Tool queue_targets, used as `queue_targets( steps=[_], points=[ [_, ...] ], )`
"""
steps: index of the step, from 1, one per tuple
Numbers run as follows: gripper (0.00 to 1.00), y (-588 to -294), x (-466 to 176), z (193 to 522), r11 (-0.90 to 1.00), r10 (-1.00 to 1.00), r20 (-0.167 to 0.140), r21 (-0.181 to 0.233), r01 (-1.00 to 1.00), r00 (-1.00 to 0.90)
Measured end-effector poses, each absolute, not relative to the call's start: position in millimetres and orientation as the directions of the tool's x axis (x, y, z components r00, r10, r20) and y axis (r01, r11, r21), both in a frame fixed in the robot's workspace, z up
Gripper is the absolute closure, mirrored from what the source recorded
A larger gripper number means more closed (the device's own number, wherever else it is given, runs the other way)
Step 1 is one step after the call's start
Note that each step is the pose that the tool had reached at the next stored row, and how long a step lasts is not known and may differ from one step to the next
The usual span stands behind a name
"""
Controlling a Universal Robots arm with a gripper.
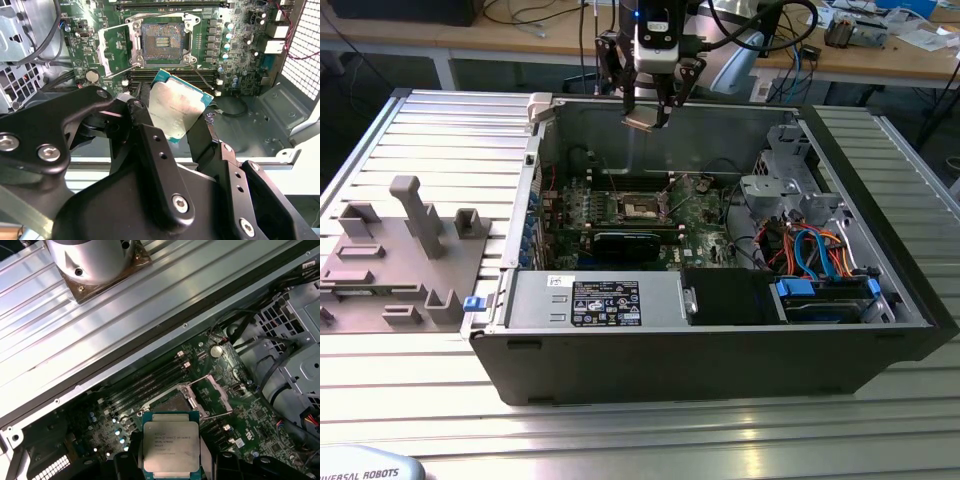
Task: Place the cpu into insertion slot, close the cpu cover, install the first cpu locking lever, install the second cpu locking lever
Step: 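Place the cpu into insertion slot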
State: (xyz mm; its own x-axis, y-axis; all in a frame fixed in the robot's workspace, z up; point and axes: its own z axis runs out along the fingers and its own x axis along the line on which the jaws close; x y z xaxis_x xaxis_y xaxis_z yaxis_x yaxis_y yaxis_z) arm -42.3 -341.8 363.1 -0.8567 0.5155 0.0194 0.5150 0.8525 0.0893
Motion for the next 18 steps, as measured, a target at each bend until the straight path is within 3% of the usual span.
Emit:
queue_targets(
  steps=[18],
  points=[
    [0.46,-341.8,-42.3,363.1,0.838,0.539,0.019,0.089,0.539,-0.842]
  ],
)
